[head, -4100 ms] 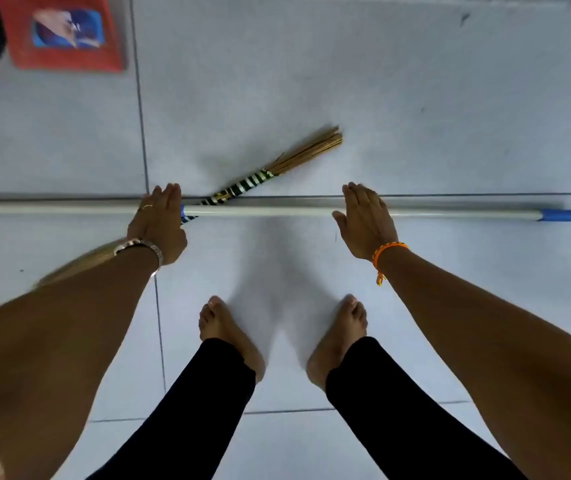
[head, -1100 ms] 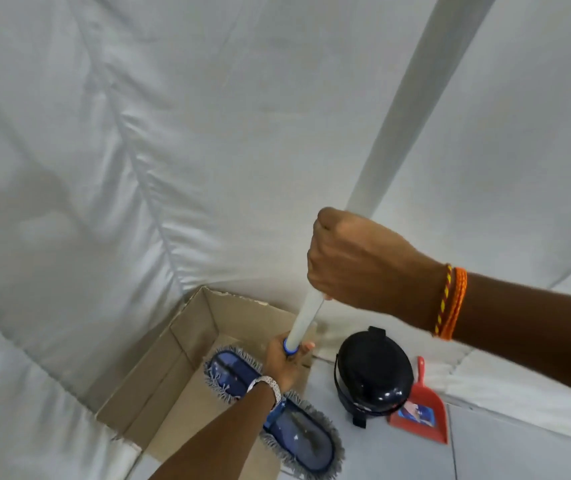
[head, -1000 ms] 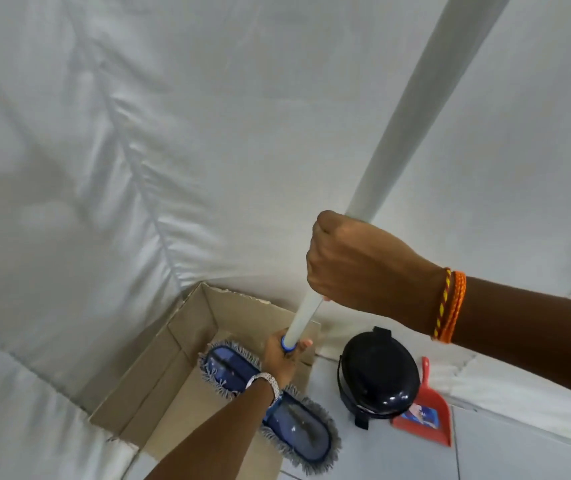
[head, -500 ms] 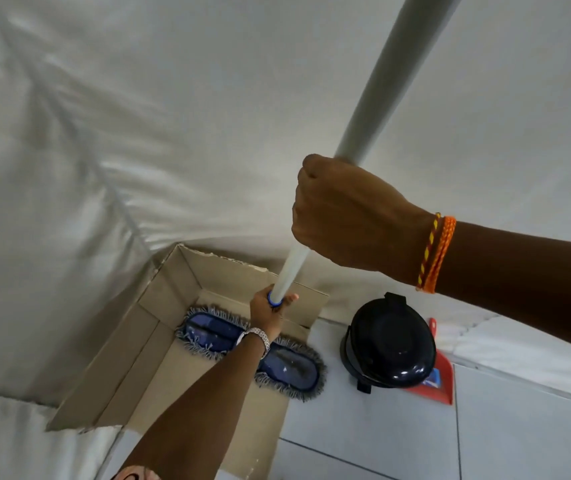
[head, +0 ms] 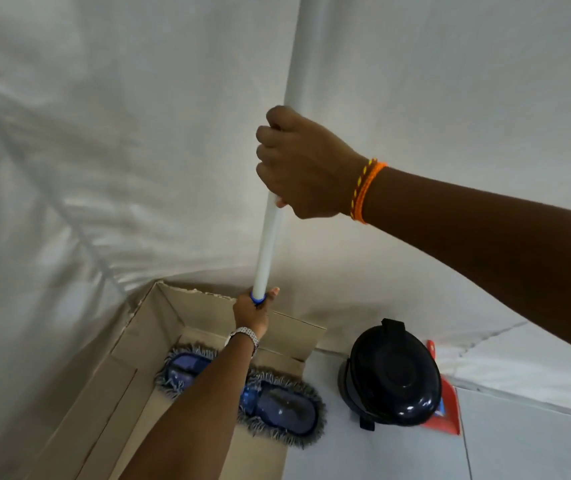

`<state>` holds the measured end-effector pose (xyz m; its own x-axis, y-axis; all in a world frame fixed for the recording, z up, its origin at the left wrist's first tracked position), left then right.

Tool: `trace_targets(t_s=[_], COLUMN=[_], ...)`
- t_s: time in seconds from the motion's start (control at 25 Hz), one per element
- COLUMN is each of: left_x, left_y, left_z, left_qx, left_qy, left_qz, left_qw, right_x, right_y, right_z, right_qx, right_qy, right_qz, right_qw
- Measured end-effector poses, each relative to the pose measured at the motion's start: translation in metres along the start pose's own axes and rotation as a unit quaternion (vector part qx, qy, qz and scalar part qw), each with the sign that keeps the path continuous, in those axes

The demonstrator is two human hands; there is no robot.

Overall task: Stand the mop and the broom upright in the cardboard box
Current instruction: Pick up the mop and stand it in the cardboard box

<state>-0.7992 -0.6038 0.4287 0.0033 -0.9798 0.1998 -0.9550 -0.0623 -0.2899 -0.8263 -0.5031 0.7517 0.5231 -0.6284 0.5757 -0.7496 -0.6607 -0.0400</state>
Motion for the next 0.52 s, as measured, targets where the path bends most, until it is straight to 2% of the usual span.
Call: trace_targets(t_s=[0.04,0.08,0.12,0.2,0.24,0.32,0.44,0.52], left_x=[-0.003,-0.005,-0.006,-0.006,-0.006,-0.006,0.006,0.024], left_y=[0.011,0.021,0.029,0.041,0.047,0.057,0.051,0.037], left_z=[-0.003,-0.004,-0.005,-0.006,-0.004,-0.002,0.003,0.012], left_qx=[-0.003,-0.002,0.000,-0.003,-0.004,-0.001,0.002,-0.019], left_qy=[0.006,0.009,0.010,0.021,0.031,0.055,0.066,0.113], left_qz=[0.009,0.019,0.021,0.003,-0.002,-0.006,-0.029,-0.067], left_qw=[1.000,1.000,1.000,1.000,0.999,0.998,0.997,0.991], right_x=[-0.007,-0.009,-0.017,-0.032,-0.034,-0.044,-0.051,-0.051], right_y=[0.009,0.011,0.017,0.028,0.029,0.036,0.036,0.024], right_z=[-0.010,-0.014,-0.017,-0.020,-0.021,-0.021,-0.007,0.015], right_qx=[-0.027,-0.010,0.000,0.029,0.023,0.024,-0.026,-0.086], right_qy=[0.040,0.029,0.025,0.015,0.010,-0.014,0.023,0.088], right_qz=[-0.030,-0.011,-0.048,-0.041,-0.007,-0.055,-0.115,-0.128], right_qw=[0.998,0.999,0.999,0.999,1.000,0.998,0.993,0.984])
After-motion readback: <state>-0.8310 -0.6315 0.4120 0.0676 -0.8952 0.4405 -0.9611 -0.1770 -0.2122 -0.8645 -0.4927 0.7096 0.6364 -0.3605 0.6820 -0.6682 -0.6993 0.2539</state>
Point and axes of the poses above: each hand's wrist, its own y-axis towards the middle knuckle, its own x-axis out of the back of the hand, z = x × y, the point moved 4 cm from there along y, towards the middle knuckle, and after that the axes turned 2 degrees about -z, right-handed, at the moved point
